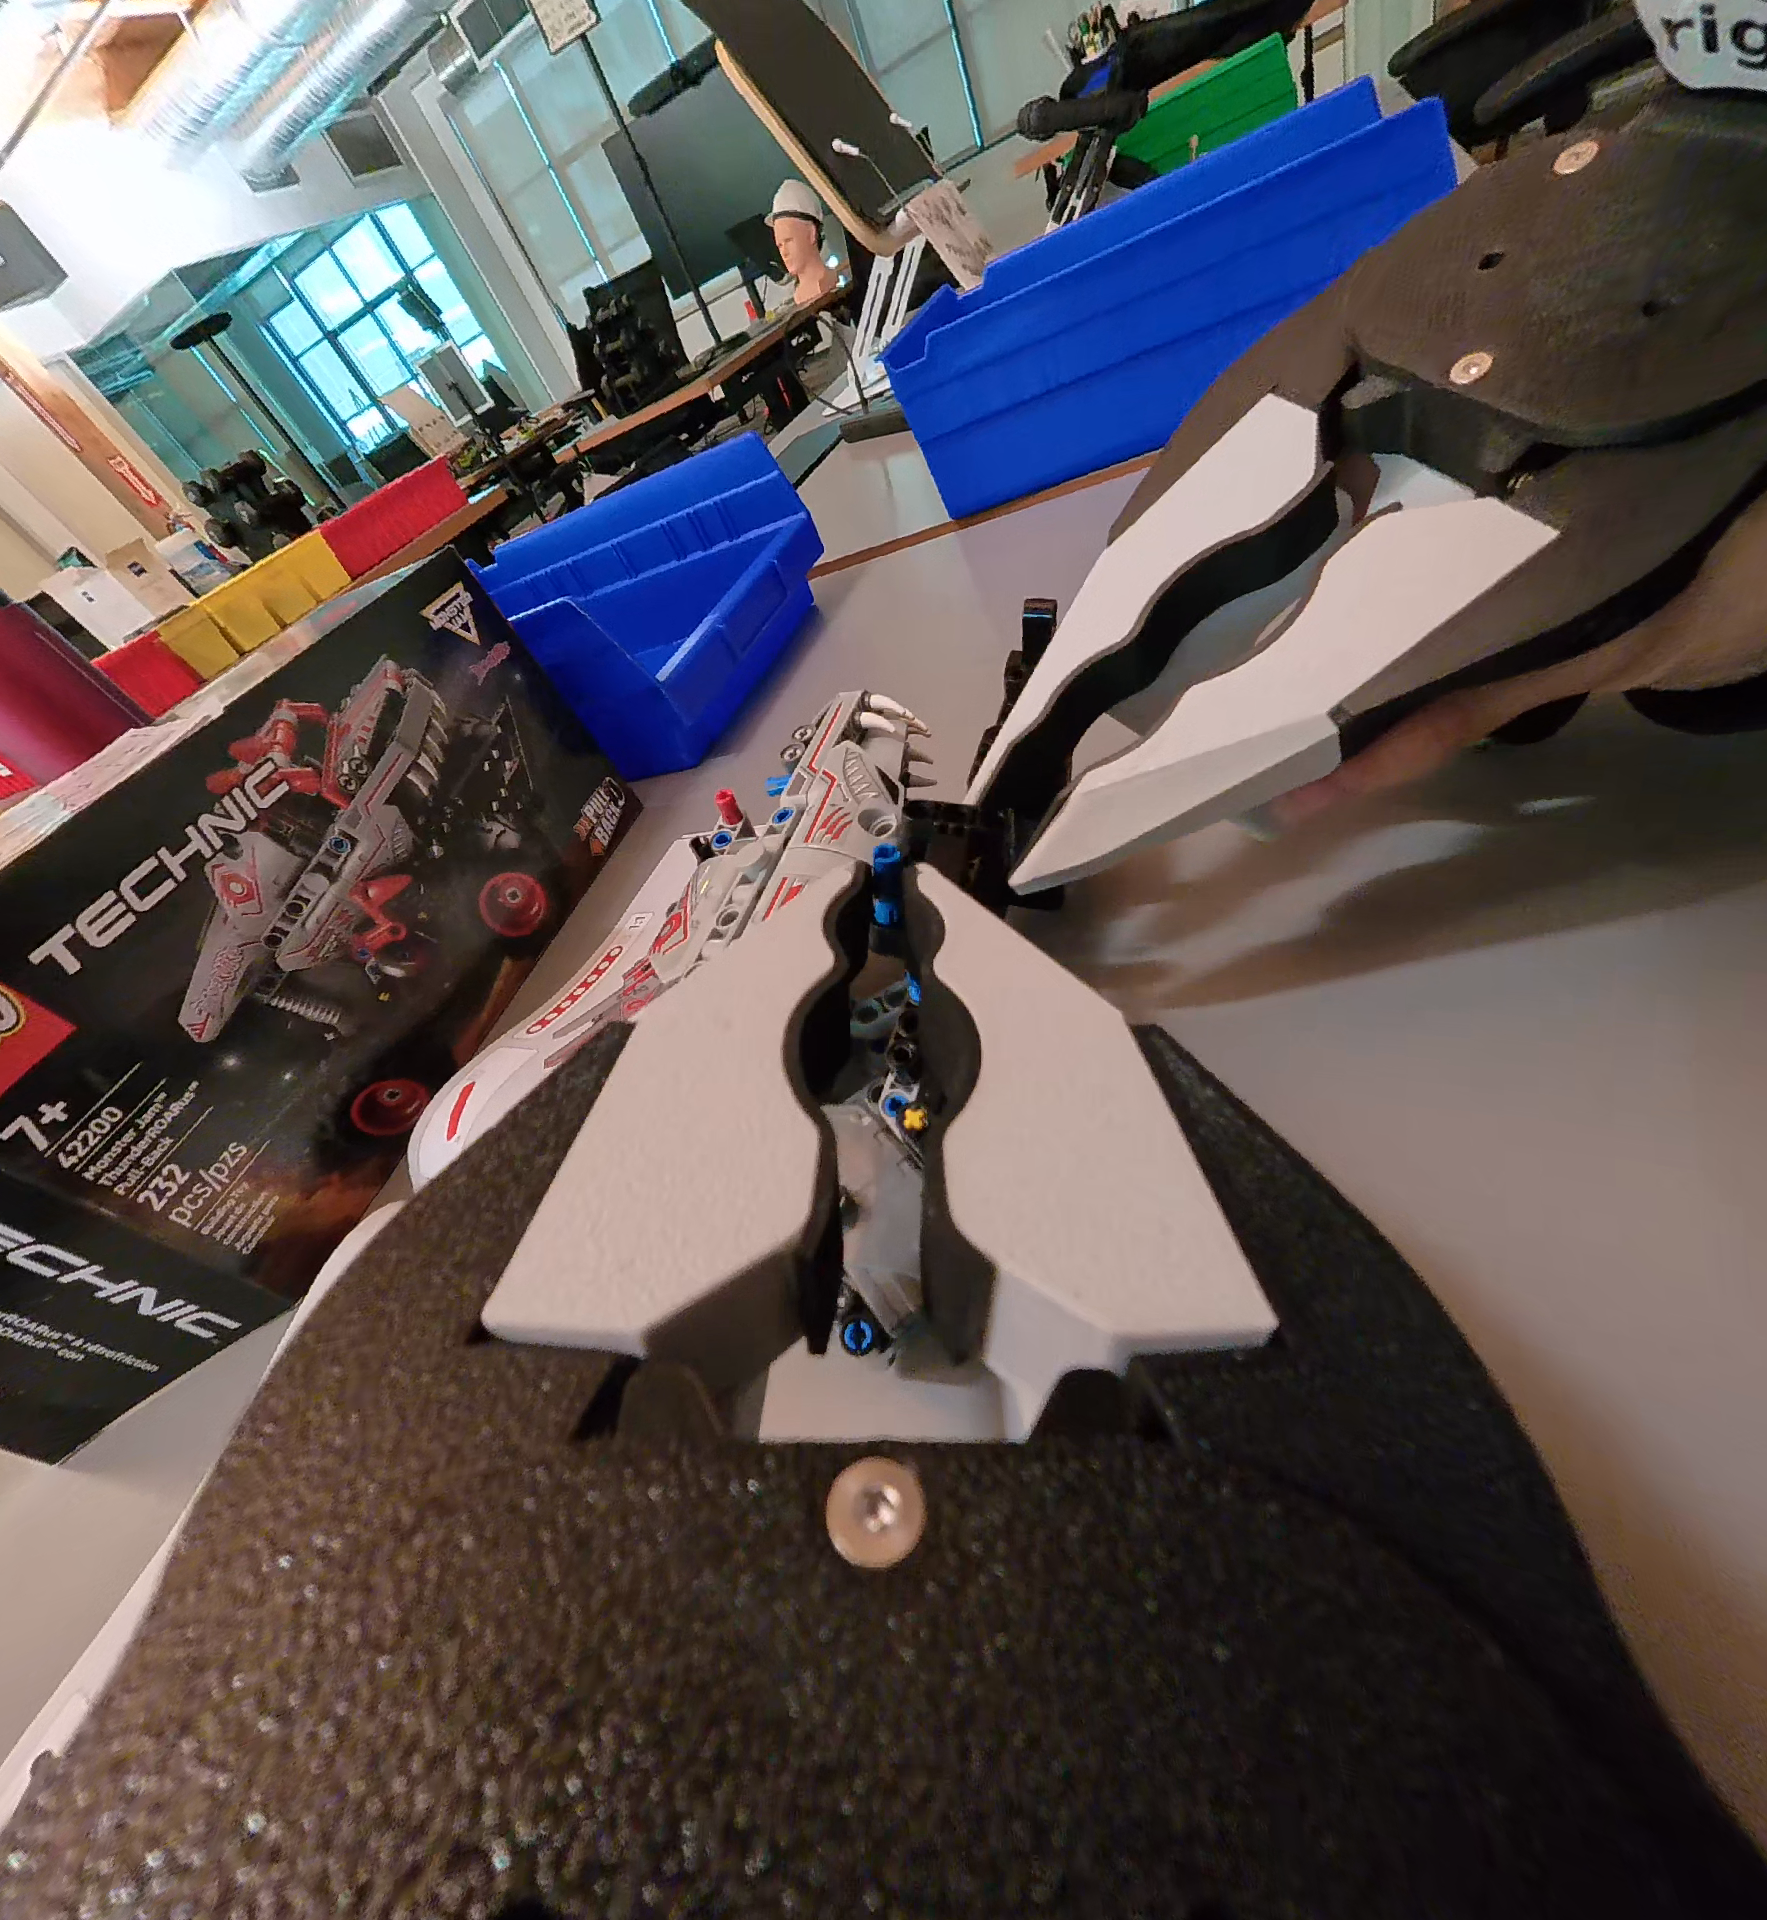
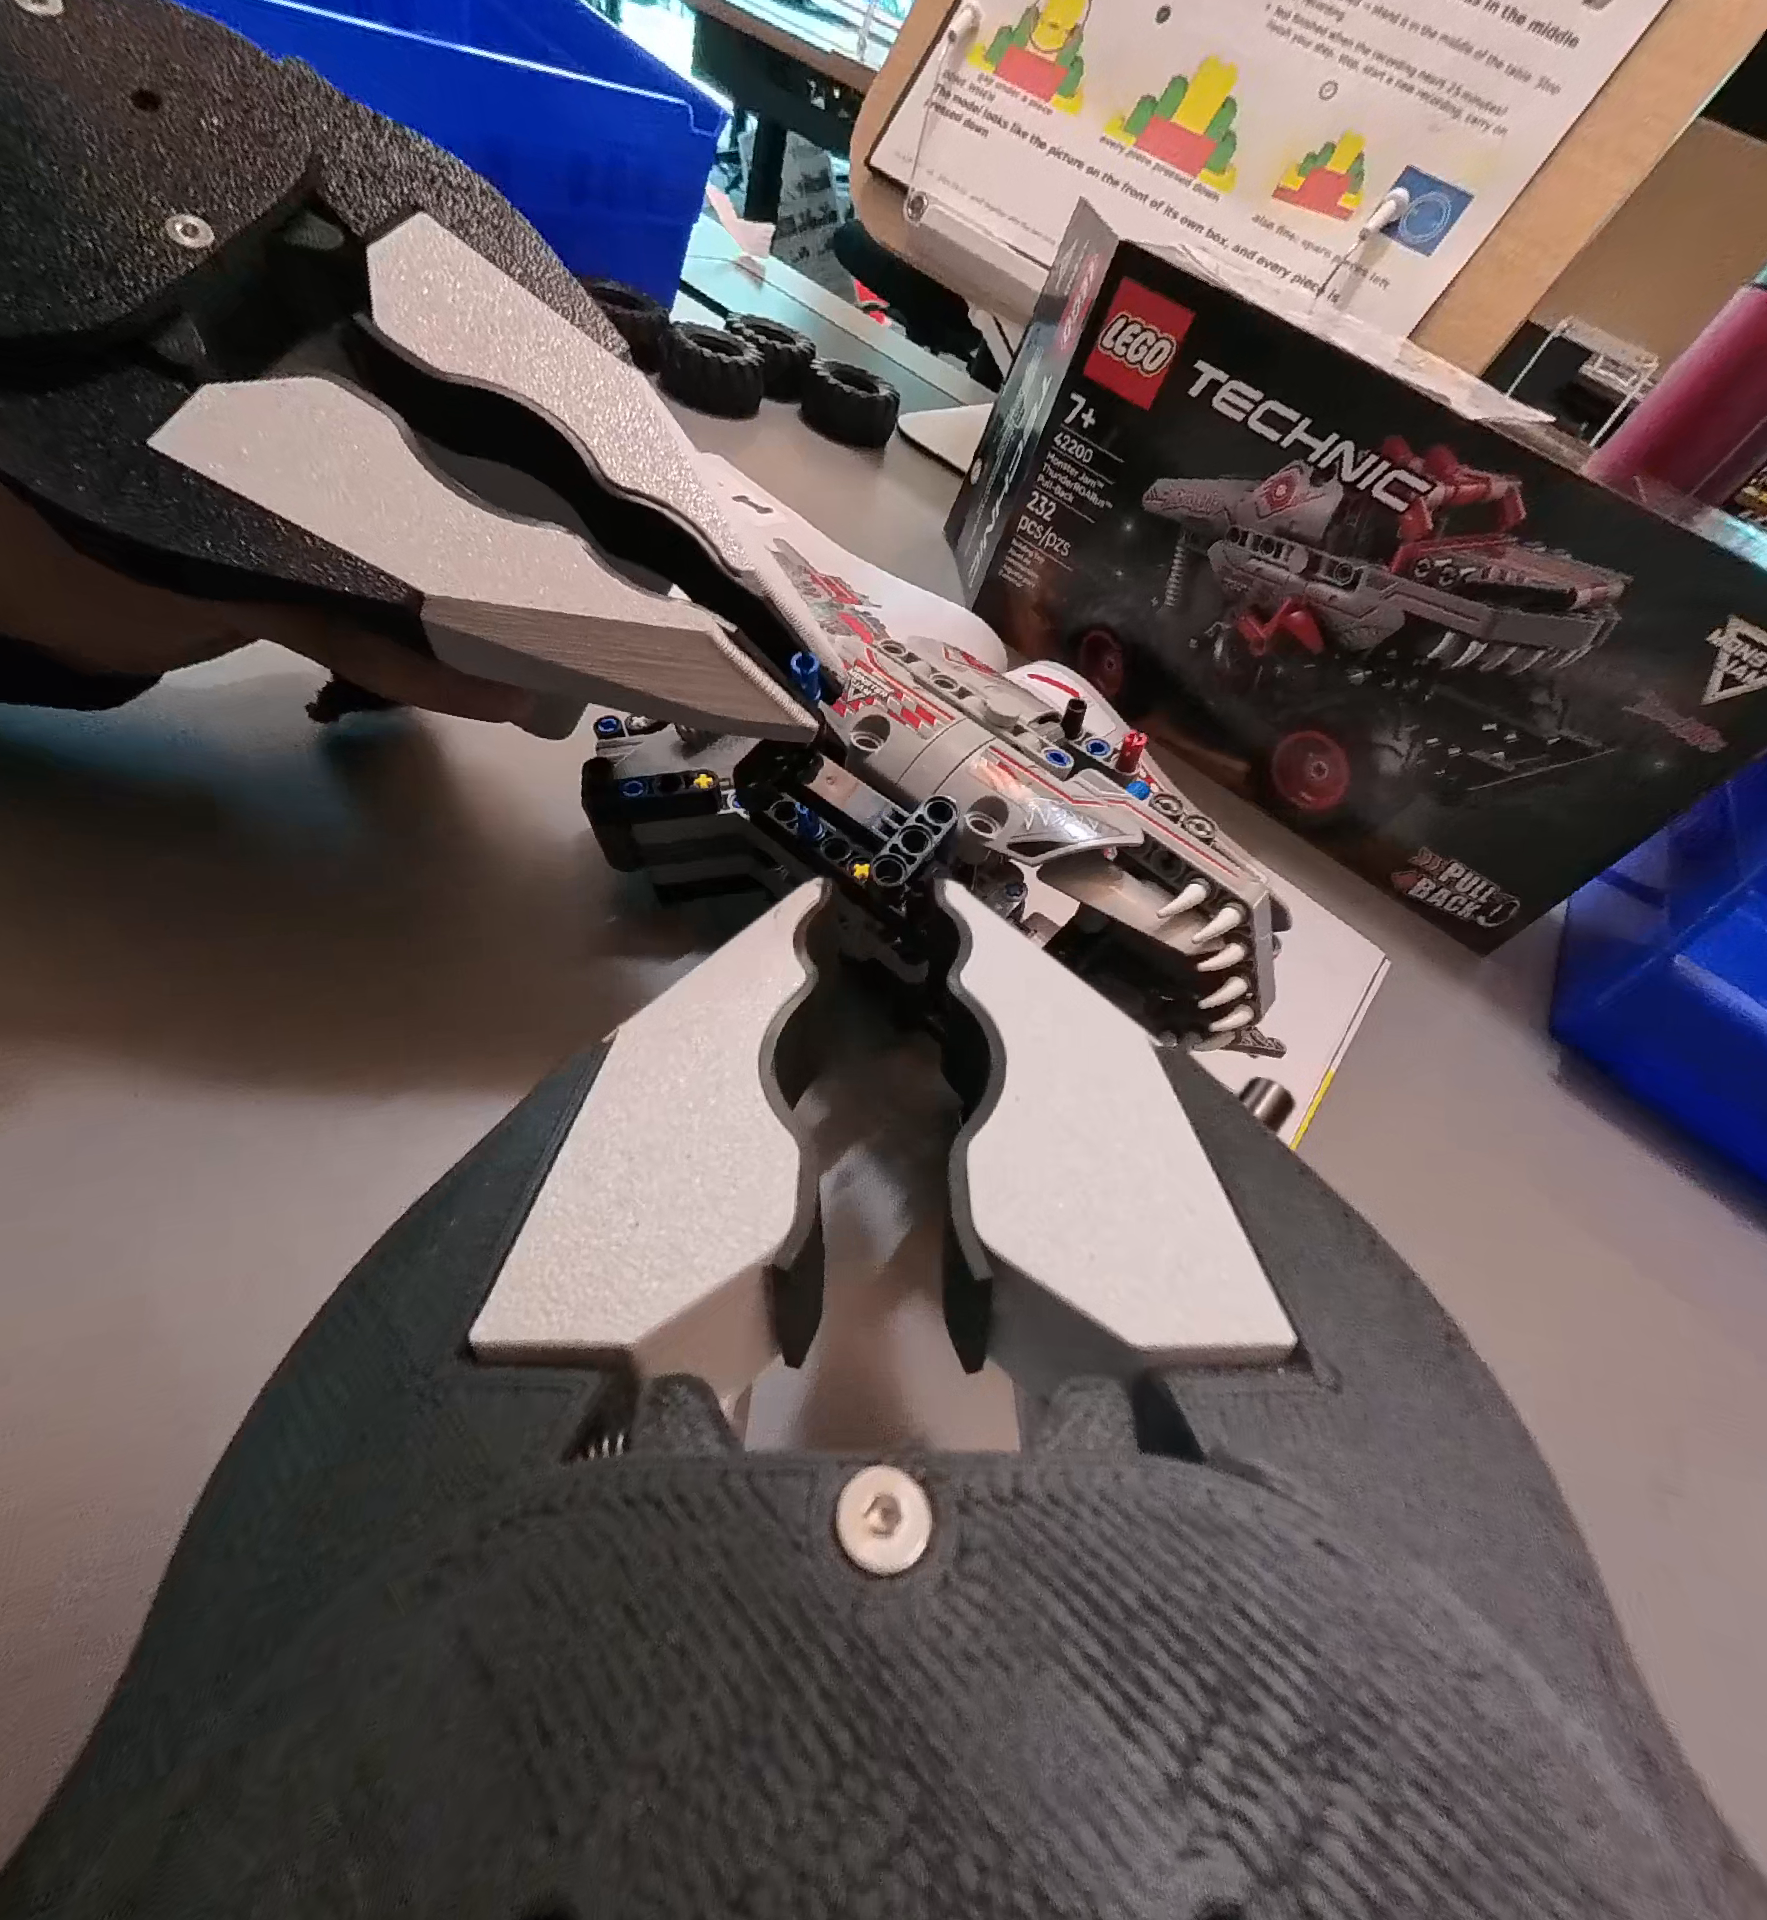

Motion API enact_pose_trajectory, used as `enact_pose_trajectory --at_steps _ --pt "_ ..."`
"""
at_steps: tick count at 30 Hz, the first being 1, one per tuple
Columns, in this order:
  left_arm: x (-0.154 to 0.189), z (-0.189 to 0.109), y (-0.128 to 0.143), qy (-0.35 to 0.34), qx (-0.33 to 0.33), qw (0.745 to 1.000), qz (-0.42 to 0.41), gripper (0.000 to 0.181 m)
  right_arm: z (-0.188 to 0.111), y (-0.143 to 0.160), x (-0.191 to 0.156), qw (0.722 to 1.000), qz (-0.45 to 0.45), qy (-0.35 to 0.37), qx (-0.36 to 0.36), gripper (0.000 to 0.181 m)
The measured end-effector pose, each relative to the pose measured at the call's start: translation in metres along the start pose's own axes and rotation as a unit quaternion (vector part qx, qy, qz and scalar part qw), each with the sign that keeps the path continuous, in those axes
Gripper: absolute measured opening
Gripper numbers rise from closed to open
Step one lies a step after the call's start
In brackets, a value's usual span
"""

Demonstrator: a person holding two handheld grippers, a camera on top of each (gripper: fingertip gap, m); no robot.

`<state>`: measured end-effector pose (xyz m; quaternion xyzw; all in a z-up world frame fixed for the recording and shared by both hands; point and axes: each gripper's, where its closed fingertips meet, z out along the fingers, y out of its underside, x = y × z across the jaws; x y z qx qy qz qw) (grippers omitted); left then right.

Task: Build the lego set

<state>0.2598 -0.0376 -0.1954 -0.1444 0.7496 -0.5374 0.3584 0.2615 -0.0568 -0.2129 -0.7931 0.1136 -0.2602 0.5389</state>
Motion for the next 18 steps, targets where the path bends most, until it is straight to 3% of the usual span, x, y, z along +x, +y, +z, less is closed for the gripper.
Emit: enact_pose_trajectory --at_steps 18 --pt "-0.0002 0.0025 -0.0011 -0.001 0.009 1.000 0.008 0.003 -0.0018 -0.0048 0.0069 0.999 -0.015 0.030 0.007 0.008"
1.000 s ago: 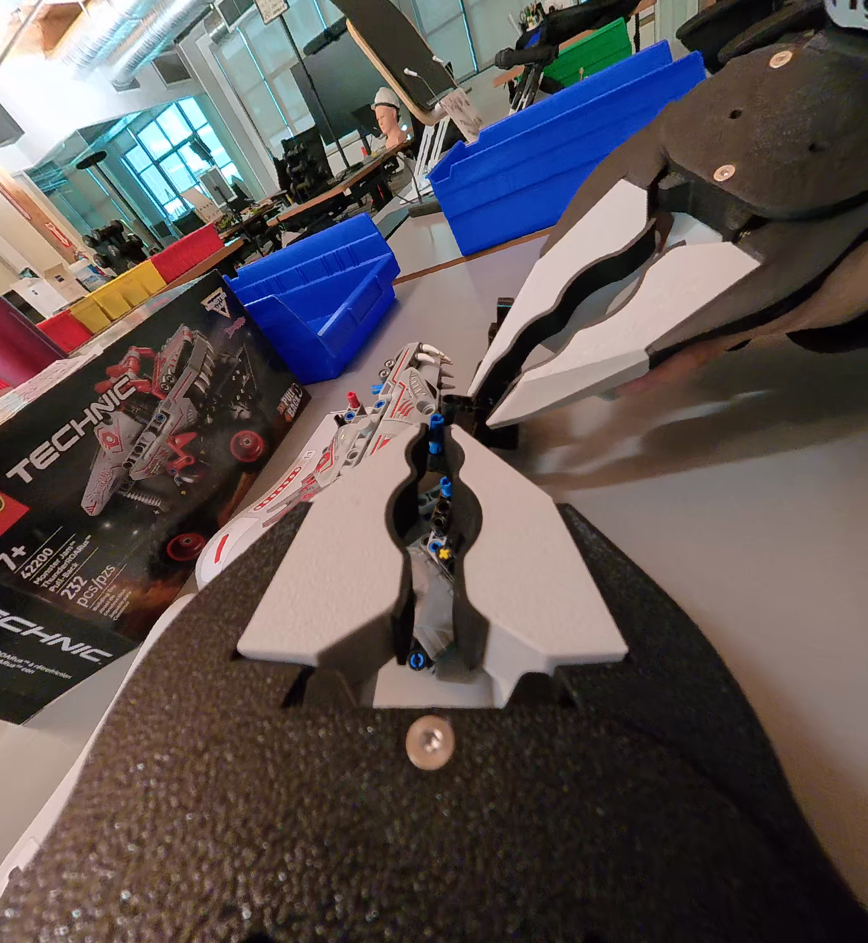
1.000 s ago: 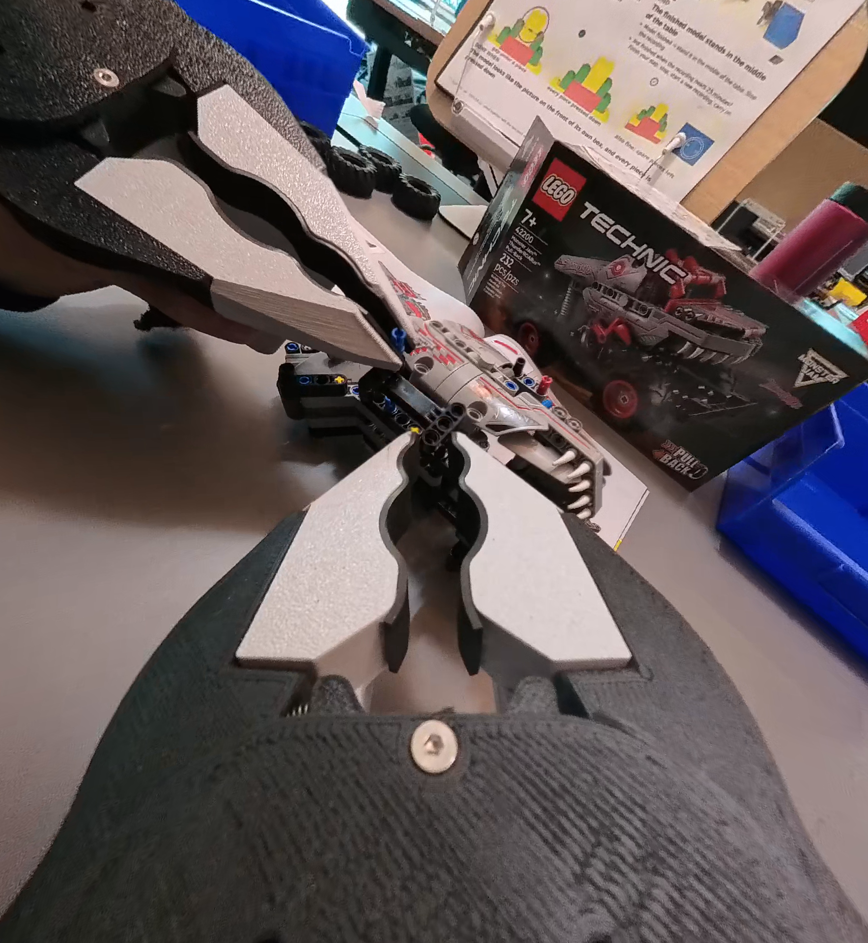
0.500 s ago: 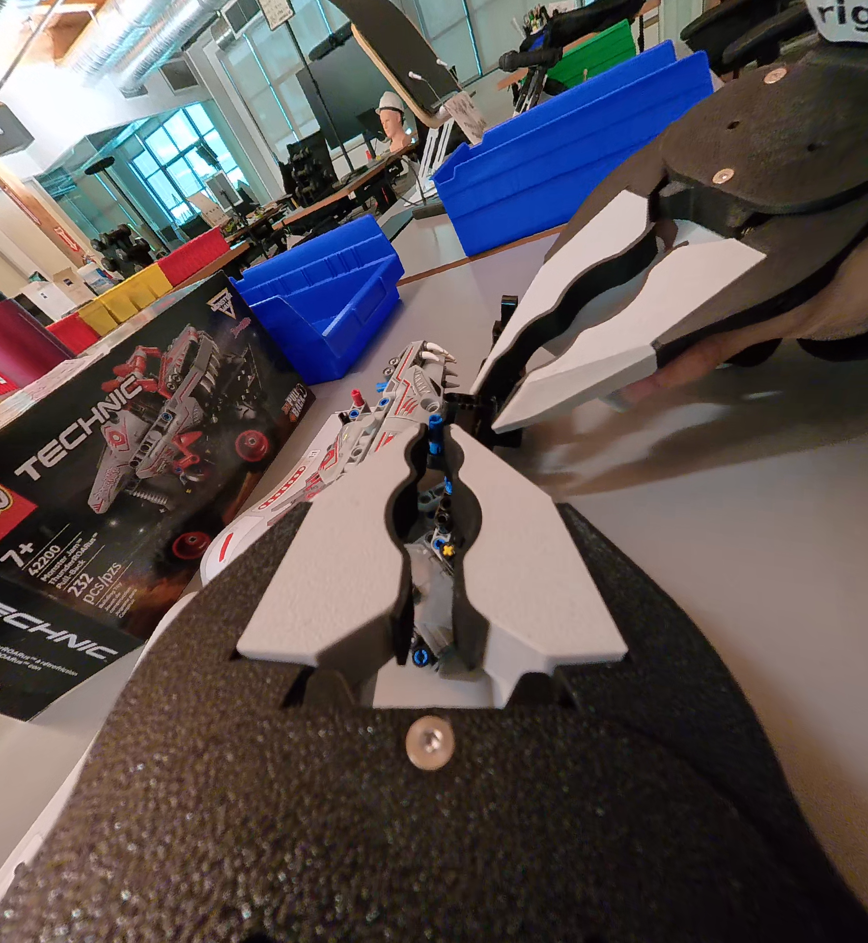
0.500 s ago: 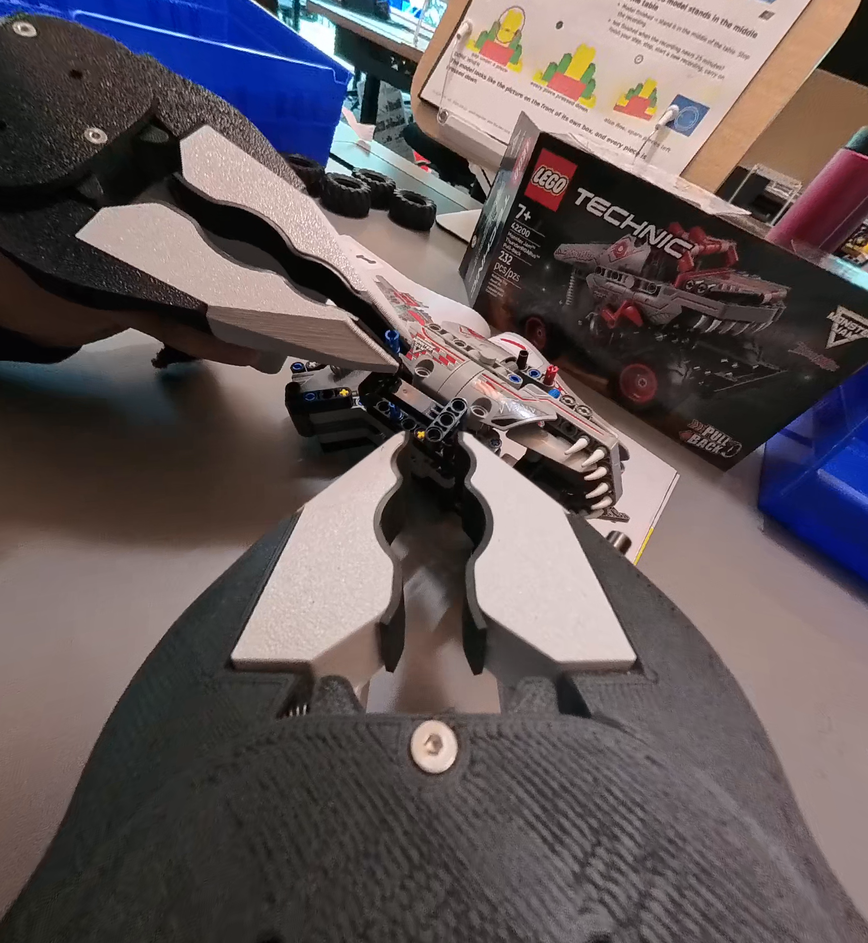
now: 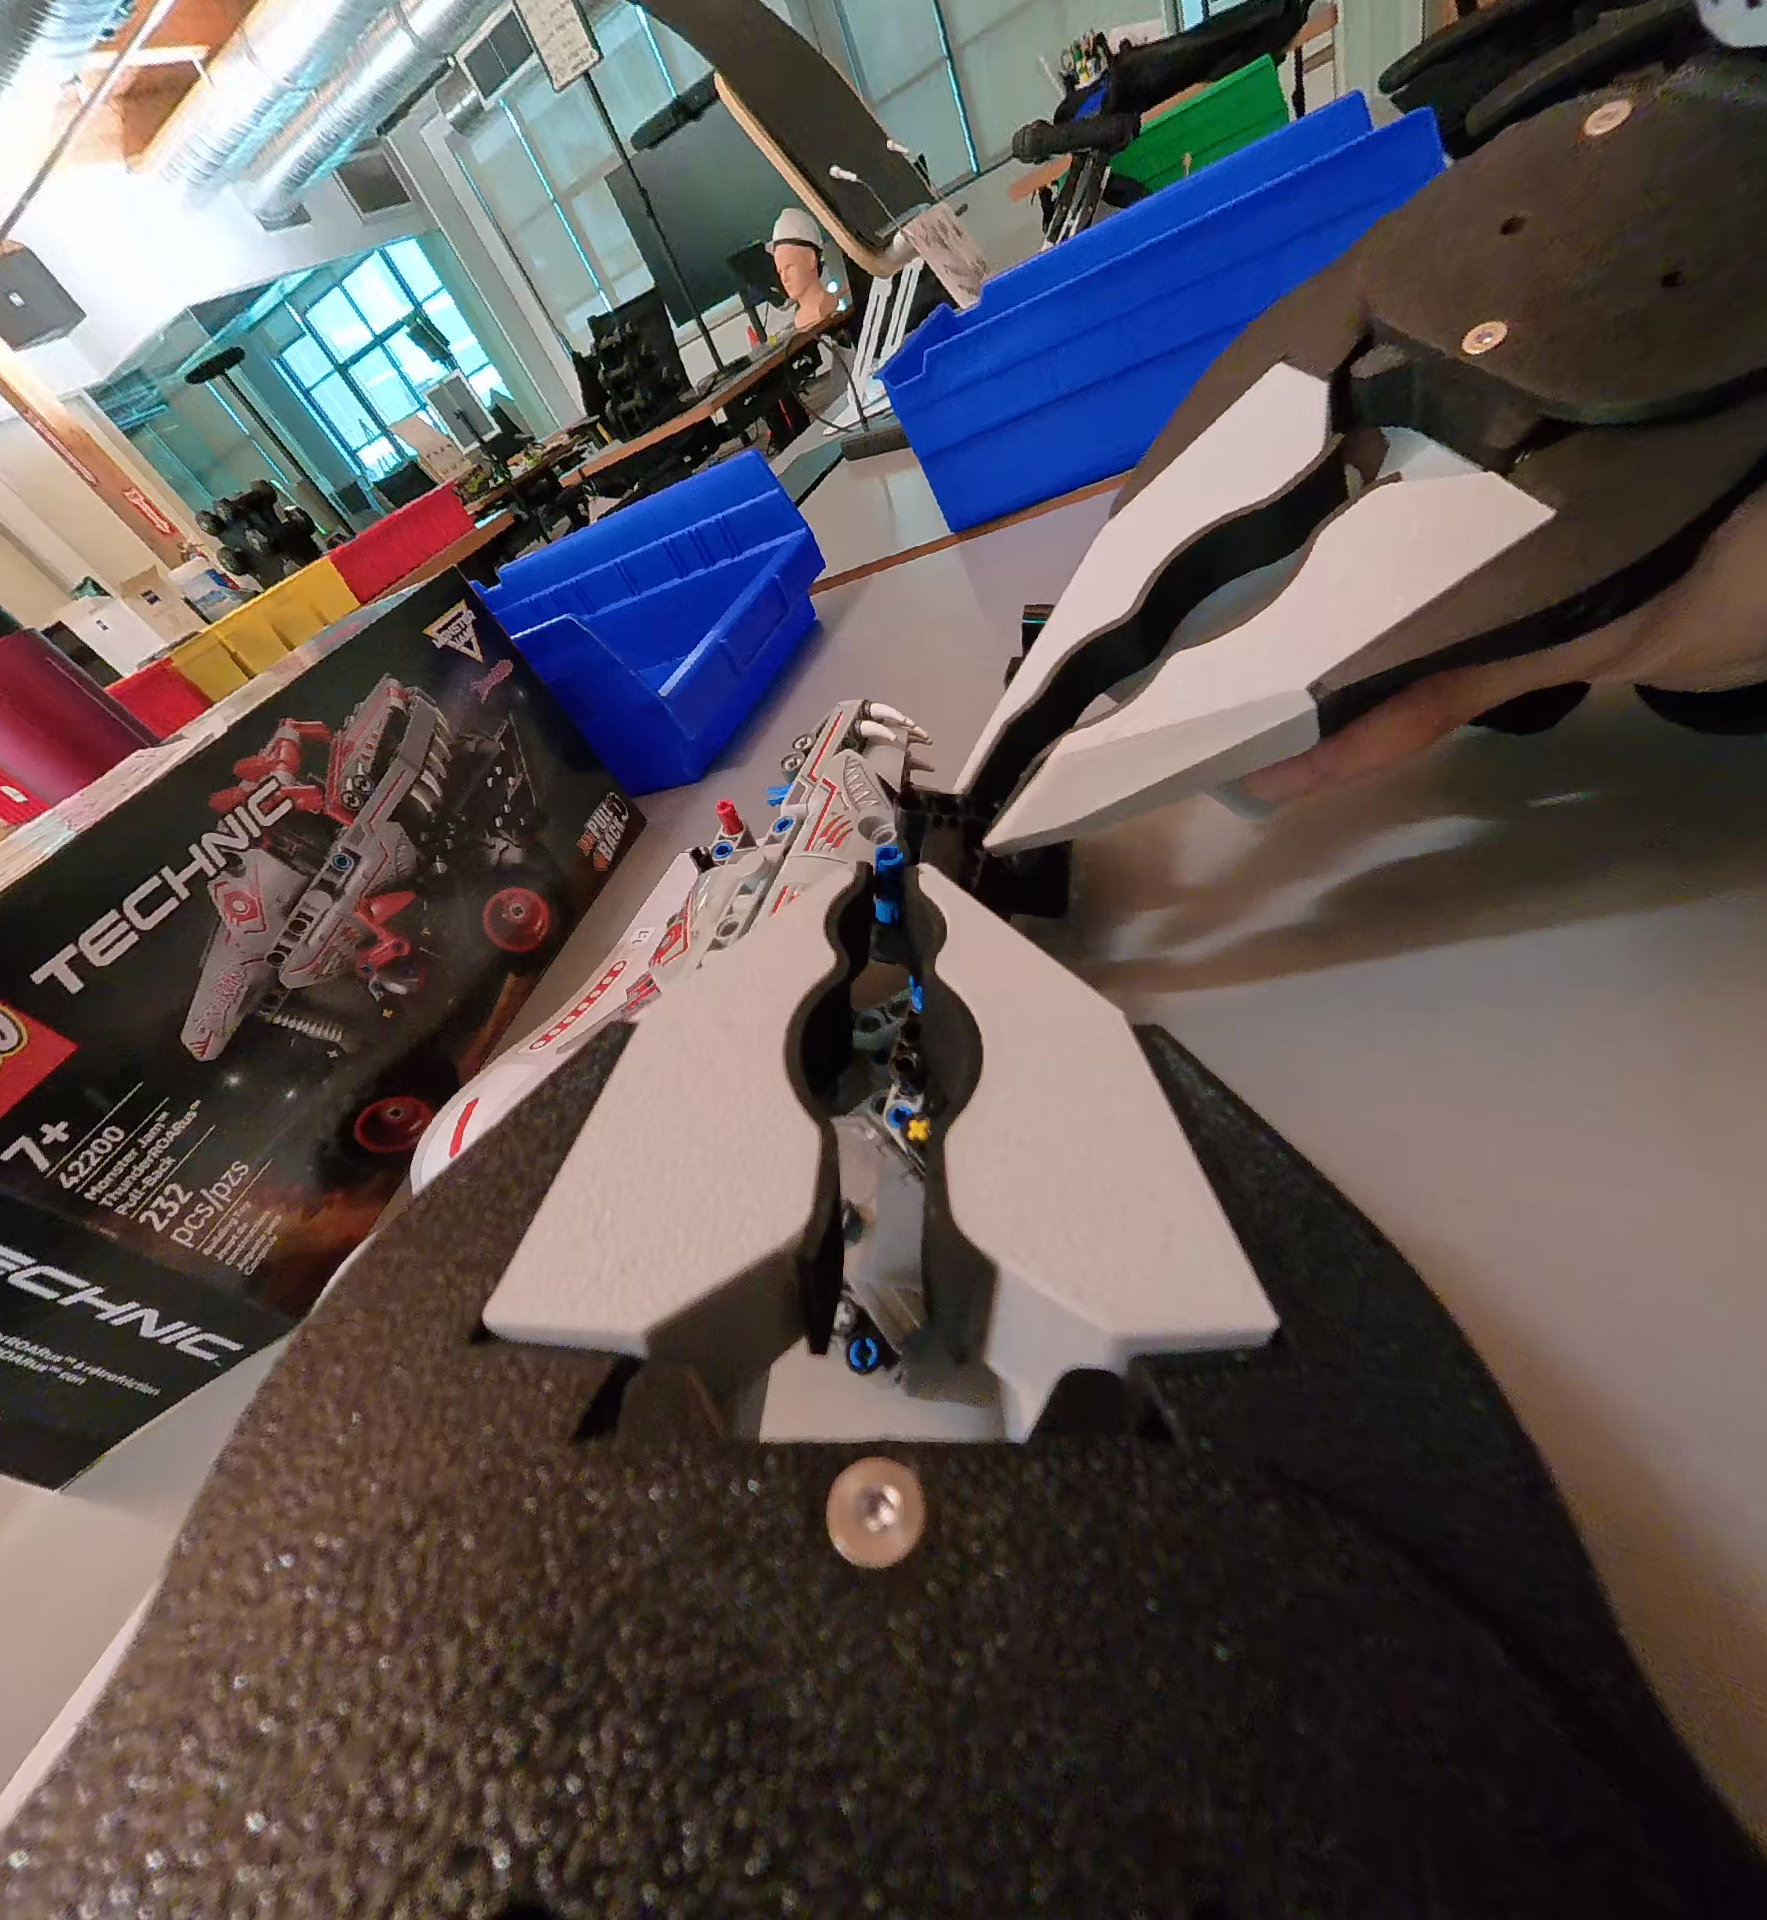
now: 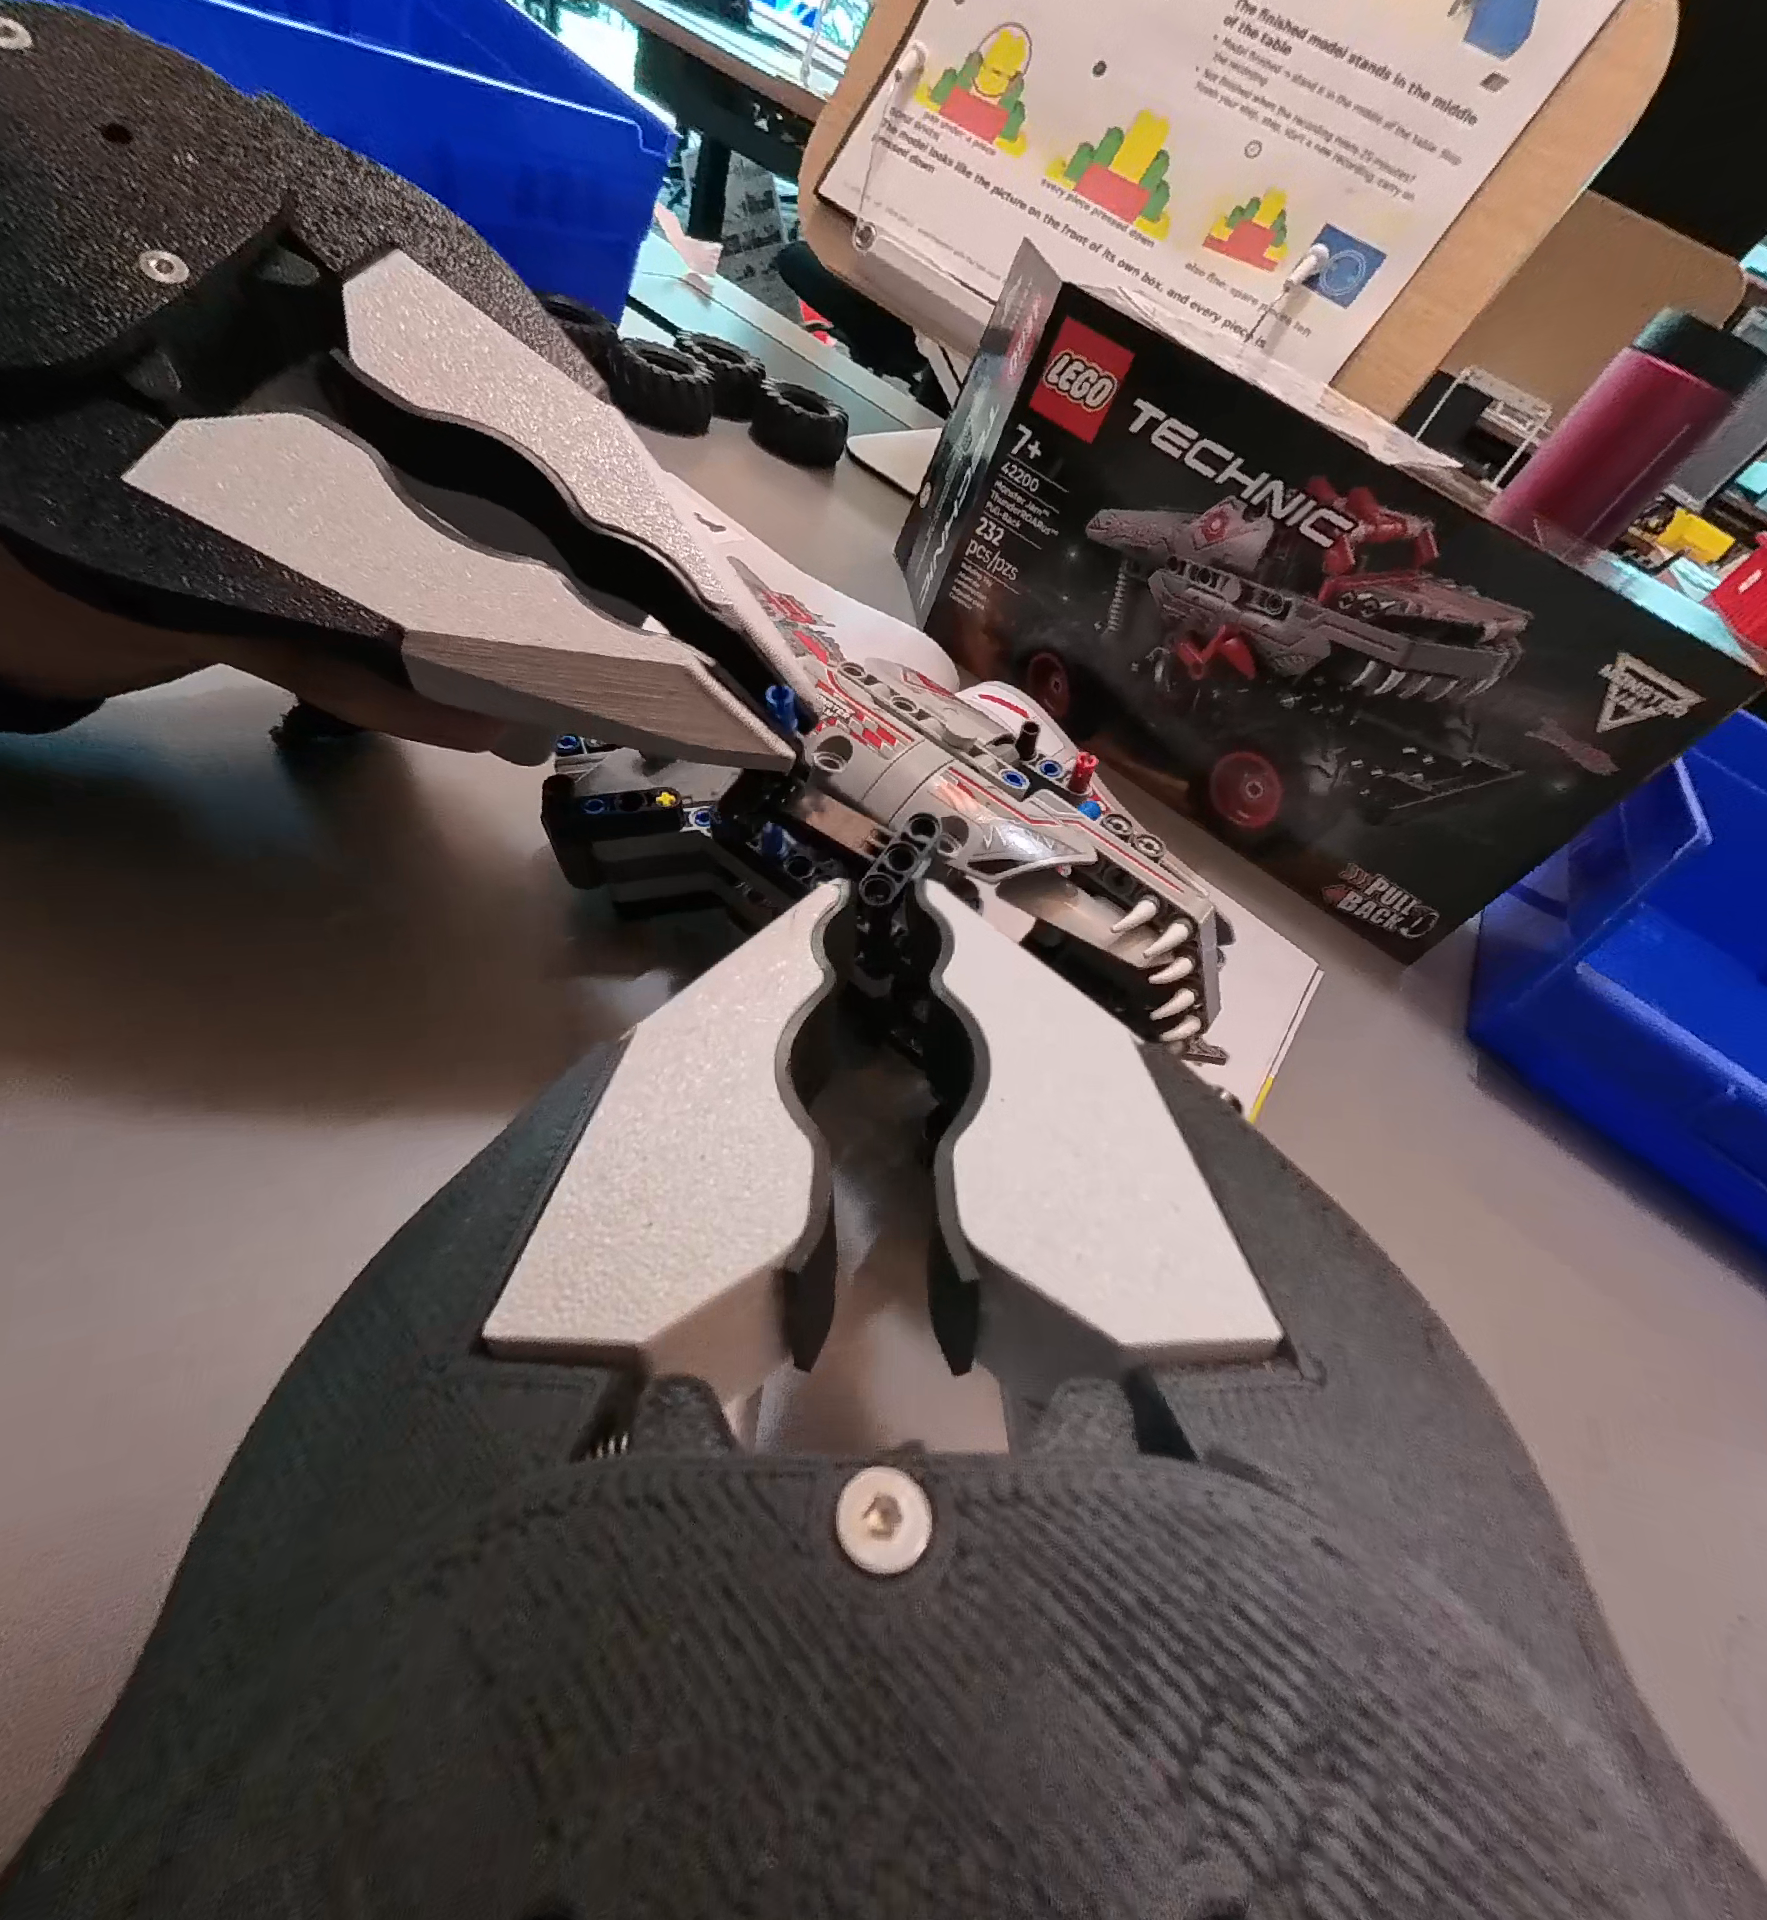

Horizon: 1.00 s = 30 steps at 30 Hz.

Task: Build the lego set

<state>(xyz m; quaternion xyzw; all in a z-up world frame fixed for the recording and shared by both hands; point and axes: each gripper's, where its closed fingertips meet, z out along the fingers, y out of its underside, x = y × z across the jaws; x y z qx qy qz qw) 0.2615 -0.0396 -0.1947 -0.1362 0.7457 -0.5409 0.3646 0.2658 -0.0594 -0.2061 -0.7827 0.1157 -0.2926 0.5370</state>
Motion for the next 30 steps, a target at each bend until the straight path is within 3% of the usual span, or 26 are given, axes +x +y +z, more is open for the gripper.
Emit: enact_pose_trajectory --at_steps 14,20,25,30 --pt "-0.006 0.002 0.001 -0.007 0.001 1.000 0.015 0.003 0.006 0.001 0.005 0.999 -0.029 0.033 -0.015 0.007" --pt "-0.004 0.001 0.001 -0.011 -0.008 0.998 0.060 0.007 0.008 0.004 0.007 0.999 0.004 0.029 -0.034 0.007" --pt "-0.010 -0.008 0.001 -0.031 -0.022 0.990 0.132 0.018 0.008 0.006 0.010 0.998 0.030 0.028 -0.043 0.007" --pt "-0.014 -0.012 0.004 -0.063 -0.050 0.946 0.314 0.034 0.009 0.007 0.009 0.997 0.053 0.025 -0.058 0.007"
